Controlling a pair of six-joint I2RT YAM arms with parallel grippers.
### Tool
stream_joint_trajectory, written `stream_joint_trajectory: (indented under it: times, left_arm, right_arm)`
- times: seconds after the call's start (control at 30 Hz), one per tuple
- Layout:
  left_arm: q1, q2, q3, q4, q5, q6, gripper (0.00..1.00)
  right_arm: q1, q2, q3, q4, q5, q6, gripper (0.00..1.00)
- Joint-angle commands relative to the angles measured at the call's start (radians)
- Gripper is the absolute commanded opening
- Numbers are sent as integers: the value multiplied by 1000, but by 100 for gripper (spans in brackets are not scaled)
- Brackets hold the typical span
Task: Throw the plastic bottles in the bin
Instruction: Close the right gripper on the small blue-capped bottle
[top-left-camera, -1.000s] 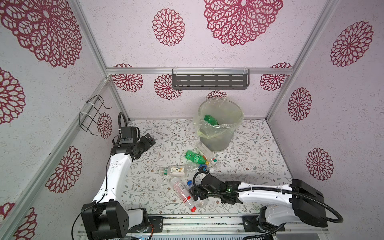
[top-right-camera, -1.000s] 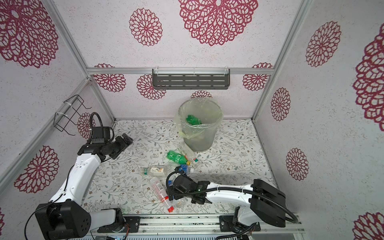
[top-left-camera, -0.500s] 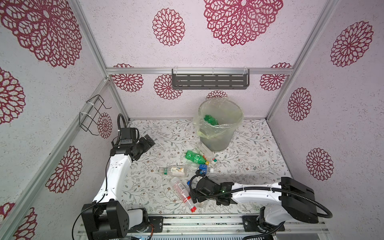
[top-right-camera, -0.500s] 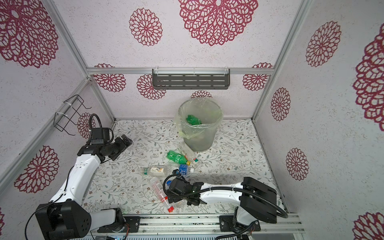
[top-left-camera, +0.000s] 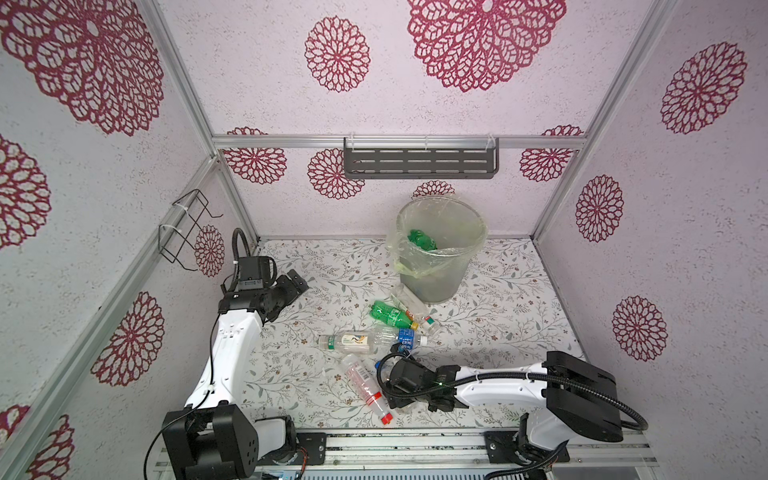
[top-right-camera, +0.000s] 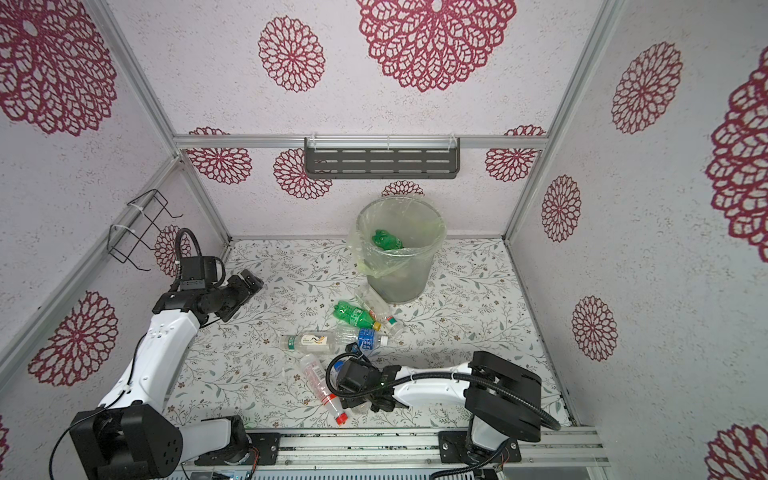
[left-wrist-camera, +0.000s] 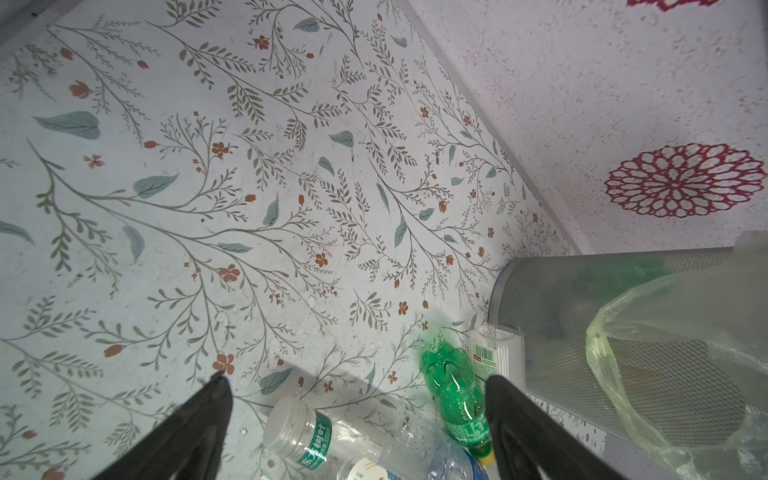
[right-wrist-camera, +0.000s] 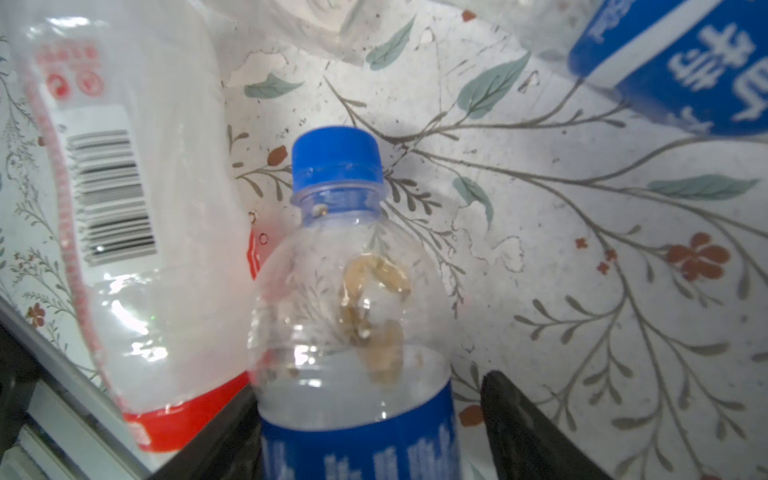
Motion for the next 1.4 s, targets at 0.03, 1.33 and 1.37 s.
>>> stream_joint_trajectory:
  times: [0.03,1.33,1.37]
  left_arm:
    - [9,-13,-11,10,6,2,97]
    - [18,-18,-37,42,34,4,97]
    - [18,-17,-40,47,37,1,97]
  right_arm:
    - [7,6,27,-31,26,6,73]
    - [-39,-202,17,-142,153,45,50]
    - [-46,-215,11,-147,151,52,50]
